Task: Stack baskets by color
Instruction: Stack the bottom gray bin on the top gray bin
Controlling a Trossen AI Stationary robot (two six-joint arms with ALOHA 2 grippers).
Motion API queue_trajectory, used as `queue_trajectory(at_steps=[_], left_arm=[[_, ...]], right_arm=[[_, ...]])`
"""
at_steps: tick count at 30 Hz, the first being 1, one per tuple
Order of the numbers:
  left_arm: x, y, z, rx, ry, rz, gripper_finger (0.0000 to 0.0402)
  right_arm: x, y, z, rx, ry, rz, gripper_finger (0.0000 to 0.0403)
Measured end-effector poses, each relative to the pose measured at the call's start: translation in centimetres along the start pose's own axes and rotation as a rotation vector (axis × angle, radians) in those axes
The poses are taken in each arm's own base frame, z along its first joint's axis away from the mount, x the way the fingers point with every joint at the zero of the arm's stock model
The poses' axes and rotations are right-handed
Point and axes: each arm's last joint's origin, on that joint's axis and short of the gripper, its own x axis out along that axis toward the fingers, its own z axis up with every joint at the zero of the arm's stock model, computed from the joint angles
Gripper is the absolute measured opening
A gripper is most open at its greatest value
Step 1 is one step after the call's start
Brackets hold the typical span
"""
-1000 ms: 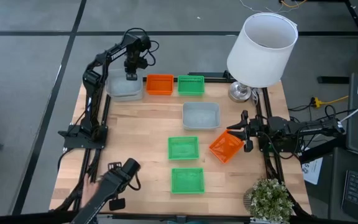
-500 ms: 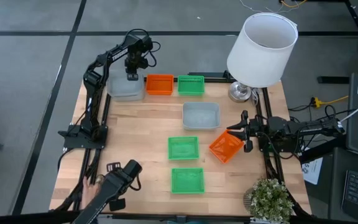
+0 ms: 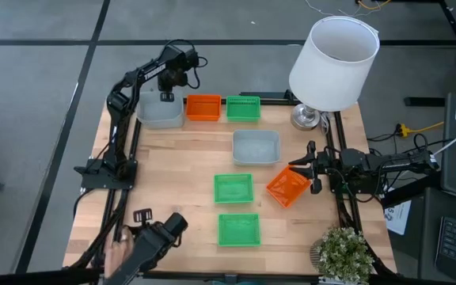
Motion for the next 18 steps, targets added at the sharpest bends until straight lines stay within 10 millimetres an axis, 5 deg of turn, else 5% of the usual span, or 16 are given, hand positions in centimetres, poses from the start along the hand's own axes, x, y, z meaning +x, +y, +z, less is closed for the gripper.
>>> queue_trajectory(at_steps=[9, 18], left_arm=[[-6.0, -2.4, -2.9, -0.23, -0.031, 0.119, 0.0086], [-12.3, -6.2, -5.7, -0.564, -0.33, -0.105, 0.0086]], right_arm=[[0.0, 0.0, 0.0, 0.007, 0.0, 0.0, 0.0087], [0.0, 0.0, 0.1, 0.087, -0.006, 0.001, 0.0087]])
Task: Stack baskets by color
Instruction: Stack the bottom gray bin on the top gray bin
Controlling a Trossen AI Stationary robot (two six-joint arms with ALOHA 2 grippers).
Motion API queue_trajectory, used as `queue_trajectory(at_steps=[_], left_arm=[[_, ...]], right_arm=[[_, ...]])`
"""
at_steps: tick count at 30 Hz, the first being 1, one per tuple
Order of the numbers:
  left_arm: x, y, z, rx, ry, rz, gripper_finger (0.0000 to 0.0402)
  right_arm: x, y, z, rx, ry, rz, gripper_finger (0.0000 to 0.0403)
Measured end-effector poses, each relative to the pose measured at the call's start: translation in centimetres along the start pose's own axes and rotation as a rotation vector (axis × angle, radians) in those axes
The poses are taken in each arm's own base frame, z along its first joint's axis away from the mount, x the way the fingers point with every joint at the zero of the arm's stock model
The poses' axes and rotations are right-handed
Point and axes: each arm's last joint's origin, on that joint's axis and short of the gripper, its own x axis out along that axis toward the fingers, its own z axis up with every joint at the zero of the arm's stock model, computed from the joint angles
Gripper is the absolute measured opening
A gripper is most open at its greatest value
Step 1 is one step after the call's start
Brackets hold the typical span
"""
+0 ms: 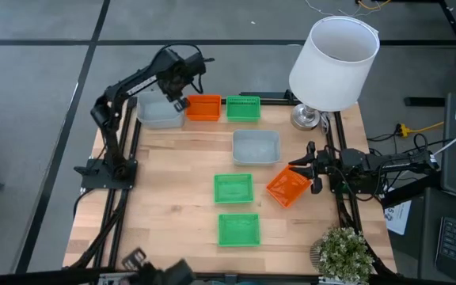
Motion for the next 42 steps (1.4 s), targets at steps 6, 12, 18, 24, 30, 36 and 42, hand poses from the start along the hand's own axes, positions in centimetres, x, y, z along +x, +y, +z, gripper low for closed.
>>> queue_trajectory(at_steps=[6, 12, 18, 24, 30, 36, 42], left_arm=[[-5.5, -2.2, -3.3, -0.028, -0.158, -0.175, 0.0086], [-10.9, -4.3, -8.2, -0.023, -0.329, -0.282, 0.0086], [-14.9, -6.6, -13.3, 0.034, -0.464, -0.392, 0.0086], [-17.0, -9.2, -16.8, 0.144, -0.578, -0.388, 0.0086], [-17.9, -10.4, -18.6, 0.235, -0.637, -0.382, 0.0086], [-17.4, -11.1, -19.0, 0.309, -0.66, -0.314, 0.0086], [-13.2, -12.5, -19.7, 0.36, -0.567, -0.201, 0.0086]], right_arm=[[0.0, 0.0, 0.1, 0.054, -0.009, 0.002, 0.0087], [0.0, 0.0, 0.1, 0.103, -0.01, 0.002, 0.0087], [0.0, 0.0, 0.1, 0.128, -0.009, 0.002, 0.0087], [0.0, 0.2, 0.7, 0.237, -0.068, 0.05, 0.0087], [-0.5, 1.6, 3.2, 0.2, -0.252, 0.427, 0.0087], [0.4, 2.4, 6.4, 0.087, -0.241, 0.433, 0.0087], [2.4, 3.8, 10.6, -0.008, -0.198, 0.464, 0.0087]])
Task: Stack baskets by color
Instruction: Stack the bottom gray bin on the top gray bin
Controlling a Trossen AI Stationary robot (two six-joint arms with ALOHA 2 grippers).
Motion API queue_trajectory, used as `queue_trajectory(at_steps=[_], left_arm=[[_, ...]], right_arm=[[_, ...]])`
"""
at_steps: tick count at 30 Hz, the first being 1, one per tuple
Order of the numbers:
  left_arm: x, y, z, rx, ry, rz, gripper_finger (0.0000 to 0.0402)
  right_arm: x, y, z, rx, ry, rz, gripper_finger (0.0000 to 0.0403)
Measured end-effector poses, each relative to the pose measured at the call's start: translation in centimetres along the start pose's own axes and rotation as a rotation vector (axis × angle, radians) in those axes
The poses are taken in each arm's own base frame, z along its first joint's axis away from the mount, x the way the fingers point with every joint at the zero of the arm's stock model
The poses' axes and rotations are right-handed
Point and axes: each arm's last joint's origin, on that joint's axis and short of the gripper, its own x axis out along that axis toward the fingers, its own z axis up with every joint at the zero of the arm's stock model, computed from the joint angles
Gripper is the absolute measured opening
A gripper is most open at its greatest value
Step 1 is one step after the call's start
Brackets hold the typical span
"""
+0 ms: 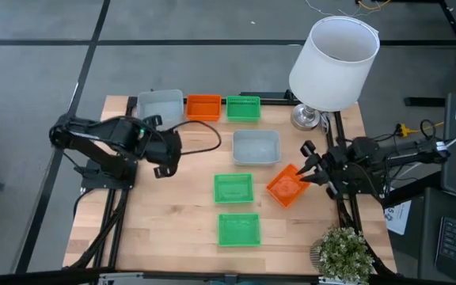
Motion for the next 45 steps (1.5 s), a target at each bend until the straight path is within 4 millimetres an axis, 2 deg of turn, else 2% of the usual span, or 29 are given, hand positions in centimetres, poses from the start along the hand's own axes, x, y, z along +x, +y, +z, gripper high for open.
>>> queue_trajectory(at_steps=[6, 10, 16, 21, 25, 30, 35, 38, 40, 42, 45], left_arm=[[4.1, -0.9, -4.8, -0.097, 0.017, -0.006, 0.0086], [6.2, -1.5, -7.5, -0.167, -0.107, -0.076, 0.0086], [8.3, -2.3, -9.3, -0.163, -0.327, -0.167, 0.0086], [9.4, -2.7, -9.9, -0.171, -0.37, -0.182, 0.0086], [9.4, -2.8, -9.7, -0.182, -0.397, -0.19, 0.0086], [9.2, -2.8, -9.3, -0.137, -0.444, -0.173, 0.0086], [8.4, -2.0, -9.9, -0.158, -0.475, -0.163, 0.0086], [8.1, -1.6, -10.1, -0.169, -0.49, -0.163, 0.0086], [7.8, -1.3, -10.3, -0.176, -0.508, -0.16, 0.0086], [7.7, -1.1, -10.4, -0.176, -0.517, -0.16, 0.0086], [7.5, -0.9, -10.5, -0.175, -0.524, -0.162, 0.0086]], right_arm=[[3.1, -0.9, 0.9, 0.025, 0.151, -0.083, 0.0087], [5.0, -2.0, 0.0, 0.077, 0.38, -0.213, 0.0087], [7.7, -4.2, -0.6, 0.179, 0.679, -0.425, 0.0087], [10.2, -6.3, -0.9, 0.212, 0.842, -0.519, 0.0087], [11.6, -9.7, -2.4, 0.192, 0.983, -0.726, 0.0087], [12.3, -15.2, -6.3, 0.237, 1.184, -0.908, 0.0087], [13.9, -20.4, -8.4, 0.284, 1.197, -0.988, 0.0087], [15.8, -22.9, -10.5, 0.342, 1.18, -0.896, 0.0087], [18.0, -24.0, -11.3, 0.385, 1.094, -0.665, 0.0087], [20.4, -24.5, -10.6, 0.413, 0.956, -0.405, 0.0087], [22.7, -24.1, -7.9, 0.387, 0.872, -0.263, 0.0087]])
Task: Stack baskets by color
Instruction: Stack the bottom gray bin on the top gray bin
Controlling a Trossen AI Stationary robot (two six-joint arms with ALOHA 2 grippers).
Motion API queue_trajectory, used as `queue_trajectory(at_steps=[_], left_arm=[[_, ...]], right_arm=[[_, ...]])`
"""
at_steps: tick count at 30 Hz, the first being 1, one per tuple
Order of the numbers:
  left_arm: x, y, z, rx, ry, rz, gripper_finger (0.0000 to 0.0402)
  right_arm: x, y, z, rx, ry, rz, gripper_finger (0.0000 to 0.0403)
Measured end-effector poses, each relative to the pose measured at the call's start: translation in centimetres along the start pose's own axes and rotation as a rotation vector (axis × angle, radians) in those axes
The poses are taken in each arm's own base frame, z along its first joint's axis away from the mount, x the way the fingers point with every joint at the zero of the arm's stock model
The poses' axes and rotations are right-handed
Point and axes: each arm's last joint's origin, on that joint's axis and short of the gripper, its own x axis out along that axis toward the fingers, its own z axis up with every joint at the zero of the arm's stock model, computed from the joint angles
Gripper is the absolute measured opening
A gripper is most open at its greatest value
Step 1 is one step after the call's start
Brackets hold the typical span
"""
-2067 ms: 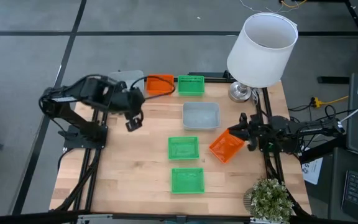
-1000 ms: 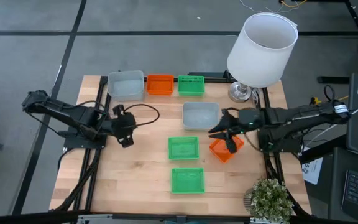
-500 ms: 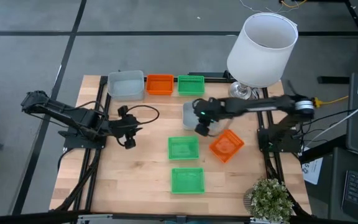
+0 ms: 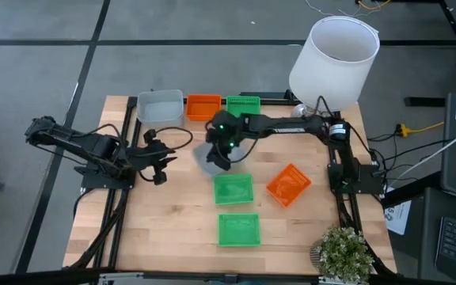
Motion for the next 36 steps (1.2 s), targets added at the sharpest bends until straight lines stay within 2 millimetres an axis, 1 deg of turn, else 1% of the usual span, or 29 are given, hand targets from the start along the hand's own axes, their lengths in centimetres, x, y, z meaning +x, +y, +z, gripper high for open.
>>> queue_trajectory(at_steps=[1, 4, 7, 9, 13, 14, 17, 19, 22, 24, 28, 30, 32, 36], left_arm=[[0.0, 0.0, 0.0, -0.004, -0.003, -0.002, 0.0086], [-0.2, 0.1, -0.1, -0.021, 0.002, -0.005, 0.0086], [-0.2, 0.2, -0.2, -0.04, 0.014, -0.002, 0.0086], [-0.1, 0.1, -0.3, -0.068, 0.022, -0.001, 0.0086], [0.5, -0.2, -0.2, -0.172, 0.041, 0.007, 0.0086], [0.9, -0.4, -0.2, -0.222, 0.046, 0.018, 0.0086], [2.1, -0.5, -0.3, -0.337, 0.078, 0.087, 0.0086], [3.2, -0.7, -0.3, -0.363, 0.092, 0.146, 0.0086], [4.8, -0.6, -0.6, -0.341, 0.137, 0.212, 0.0086], [6.1, -0.6, -0.5, -0.365, 0.146, 0.246, 0.0086], [8.3, -0.1, -0.6, -0.402, 0.191, 0.277, 0.0086], [9.1, 0.4, -0.7, -0.409, 0.211, 0.291, 0.0086], [9.8, 1.0, -0.6, -0.409, 0.219, 0.303, 0.0086], [10.6, 2.2, -0.5, -0.465, 0.233, 0.293, 0.0088]], right_arm=[[-0.7, 0.7, 0.7, -0.02, 0.002, -0.021, 0.0087], [-3.2, 2.6, 2.1, -0.058, 0.049, -0.131, 0.0087], [-6.4, 5.3, 2.9, -0.079, 0.115, -0.222, 0.0087], [-8.8, 7.2, 3.0, -0.079, 0.169, -0.288, 0.0087], [-13.3, 10.3, 1.5, -0.028, 0.295, -0.428, 0.0087], [-14.5, 11.0, 1.0, -0.002, 0.319, -0.467, 0.0087], [-17.5, 12.7, -0.4, 0.084, 0.369, -0.594, 0.0087], [-19.2, 13.8, -1.2, 0.13, 0.368, -0.693, 0.0087], [-21.7, 15.4, -2.3, 0.175, 0.33, -0.798, 0.0087], [-23.0, 16.5, -2.8, 0.167, 0.274, -0.776, 0.0087], [-25.5, 18.2, -4.9, 0.154, 0.227, -0.743, 0.0087], [-26.4, 18.5, -6.0, 0.165, 0.182, -0.775, 0.0087], [-26.9, 18.4, -7.5, 0.197, 0.176, -0.795, 0.0087], [-26.9, 17.8, -10.6, 0.252, 0.203, -0.813, 0.0087]])
